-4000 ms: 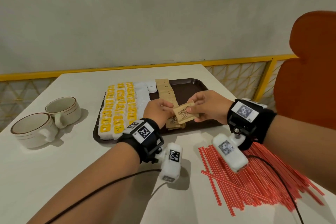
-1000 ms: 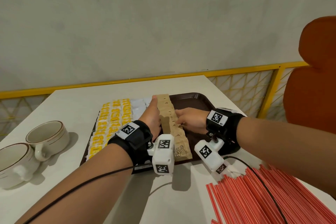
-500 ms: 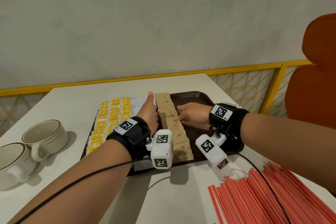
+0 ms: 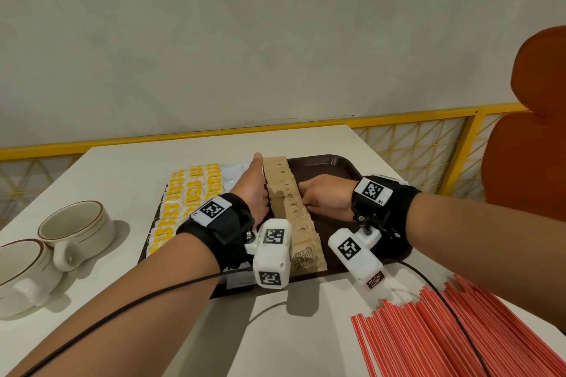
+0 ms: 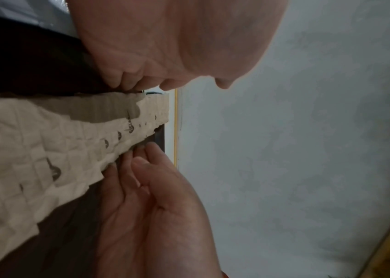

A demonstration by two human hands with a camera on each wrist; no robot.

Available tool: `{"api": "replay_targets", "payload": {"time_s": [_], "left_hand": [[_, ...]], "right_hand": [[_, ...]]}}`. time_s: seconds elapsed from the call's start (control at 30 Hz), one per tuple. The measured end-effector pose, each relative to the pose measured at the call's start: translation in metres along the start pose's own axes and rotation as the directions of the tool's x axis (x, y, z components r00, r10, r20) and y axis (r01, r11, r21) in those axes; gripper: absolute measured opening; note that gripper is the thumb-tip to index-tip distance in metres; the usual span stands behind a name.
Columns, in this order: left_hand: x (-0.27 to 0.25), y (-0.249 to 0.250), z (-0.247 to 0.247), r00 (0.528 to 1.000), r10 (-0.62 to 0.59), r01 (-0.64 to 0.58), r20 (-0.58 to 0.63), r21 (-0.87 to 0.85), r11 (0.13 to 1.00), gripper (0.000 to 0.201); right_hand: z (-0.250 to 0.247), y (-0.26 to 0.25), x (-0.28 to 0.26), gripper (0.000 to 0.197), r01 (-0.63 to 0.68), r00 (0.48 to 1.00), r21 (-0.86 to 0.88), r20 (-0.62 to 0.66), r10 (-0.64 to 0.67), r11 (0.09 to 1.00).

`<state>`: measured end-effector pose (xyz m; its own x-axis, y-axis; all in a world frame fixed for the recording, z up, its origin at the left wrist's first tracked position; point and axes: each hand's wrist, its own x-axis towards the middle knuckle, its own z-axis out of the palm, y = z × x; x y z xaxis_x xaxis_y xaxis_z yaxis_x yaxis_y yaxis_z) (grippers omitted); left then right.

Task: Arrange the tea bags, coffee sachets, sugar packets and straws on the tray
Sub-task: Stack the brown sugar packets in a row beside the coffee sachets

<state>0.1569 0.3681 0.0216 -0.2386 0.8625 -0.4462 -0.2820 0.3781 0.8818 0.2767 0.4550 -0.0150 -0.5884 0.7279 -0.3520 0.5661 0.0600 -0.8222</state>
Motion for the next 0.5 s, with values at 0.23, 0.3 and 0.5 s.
{"api": "replay_targets", "payload": {"time_s": [0.23,0.3,0.5], "left_hand": [[-0.010,-0.002,-0.009,0.996,-0.093,0.092,-0.006,-0.004,0.996,0.082],[-0.012,-0.005,-0.008,0.996,-0.094,0.094,0.009,0.002,0.996,0.079],[-0.013,-0.015,-0.005,0.999,-0.041,0.041,0.014,0.006,0.999,0.072]], "right_hand": [[-0.003,0.010,-0.003,0.042,-0.035,0.999,0.227,0.018,0.032,0.973],[-0.003,0.012,-0.006,0.042,-0.076,0.995,0.298,0.077,0.056,0.952],[0.004,0.014,-0.013,0.041,-0.100,0.991,0.294,0.119,0.068,0.950]]}}
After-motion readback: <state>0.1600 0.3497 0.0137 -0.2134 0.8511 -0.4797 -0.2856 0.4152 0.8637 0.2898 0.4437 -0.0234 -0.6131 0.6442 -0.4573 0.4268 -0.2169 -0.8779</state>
